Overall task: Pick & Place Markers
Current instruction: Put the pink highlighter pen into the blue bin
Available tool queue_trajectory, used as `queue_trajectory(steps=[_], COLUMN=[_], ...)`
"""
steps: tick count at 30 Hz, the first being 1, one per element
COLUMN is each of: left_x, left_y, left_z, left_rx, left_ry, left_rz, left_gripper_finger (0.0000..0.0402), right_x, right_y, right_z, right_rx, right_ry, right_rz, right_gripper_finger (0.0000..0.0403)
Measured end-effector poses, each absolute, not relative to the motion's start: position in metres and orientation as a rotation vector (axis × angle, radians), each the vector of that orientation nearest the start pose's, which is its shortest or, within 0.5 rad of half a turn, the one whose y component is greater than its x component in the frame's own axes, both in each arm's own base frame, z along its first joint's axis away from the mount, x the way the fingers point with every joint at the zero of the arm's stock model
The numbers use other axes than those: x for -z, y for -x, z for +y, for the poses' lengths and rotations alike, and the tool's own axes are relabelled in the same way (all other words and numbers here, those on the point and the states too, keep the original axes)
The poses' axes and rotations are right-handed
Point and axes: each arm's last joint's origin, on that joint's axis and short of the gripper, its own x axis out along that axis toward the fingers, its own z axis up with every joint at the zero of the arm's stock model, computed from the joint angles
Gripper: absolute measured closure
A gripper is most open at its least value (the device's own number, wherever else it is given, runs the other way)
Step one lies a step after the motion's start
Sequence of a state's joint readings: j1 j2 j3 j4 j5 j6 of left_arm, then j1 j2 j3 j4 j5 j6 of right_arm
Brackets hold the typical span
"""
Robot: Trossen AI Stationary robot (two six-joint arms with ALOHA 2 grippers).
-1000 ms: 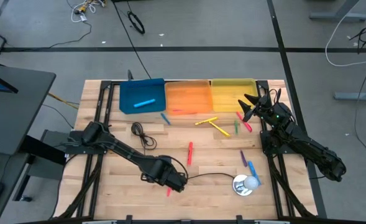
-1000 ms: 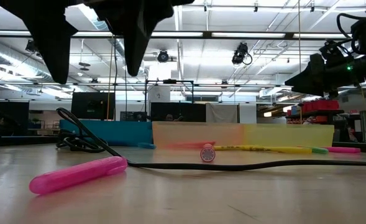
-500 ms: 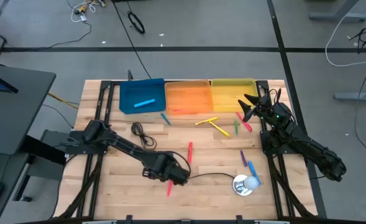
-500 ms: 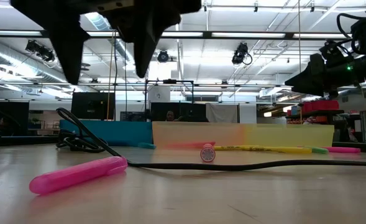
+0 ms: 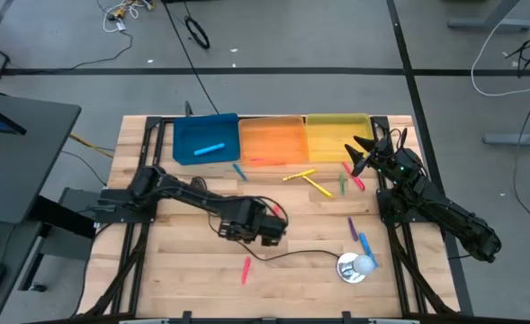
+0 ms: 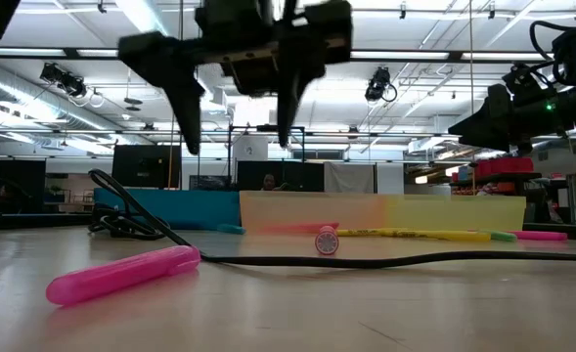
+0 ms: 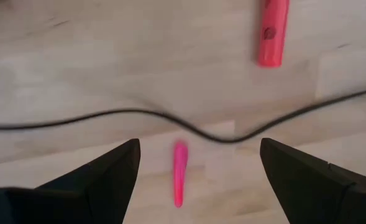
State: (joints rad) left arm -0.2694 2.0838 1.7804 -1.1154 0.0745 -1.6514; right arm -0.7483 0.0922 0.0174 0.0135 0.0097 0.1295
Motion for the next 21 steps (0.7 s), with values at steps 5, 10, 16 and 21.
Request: queue_trajectory(steps=[5,10,16,21], left_x=[-0.217,-0.212,-0.202,-0.189], left_y=[-0.425,-0.444,-0.458,-0.466], left_z=[-0.104,-0.093,-0.079,-0.074], left_rx=[-0.877,-0.861,-0.883,-0.912], left_ry=[1.184,1.187,1.200,1.193], left_rz=[1.275,1.269,1.260,1.262], left_gripper_finger=[0.0063,0.0063,0.0063,0.0063], right_x=[-0.163,-0.163,-0.163,-0.163], right_y=[-0.075,-0.075,-0.075,-0.075], right_z=[-0.070,-0.070,-0.070,-0.070], right_rx=[0.761,0.761,0.760,0.760], right_ry=[-0.146,-0.146,-0.146,-0.146], right_rz=[0.010,0.009,0.009,0.009], right_gripper_finger=[0.0158,0.0158,0.0158,0.0158])
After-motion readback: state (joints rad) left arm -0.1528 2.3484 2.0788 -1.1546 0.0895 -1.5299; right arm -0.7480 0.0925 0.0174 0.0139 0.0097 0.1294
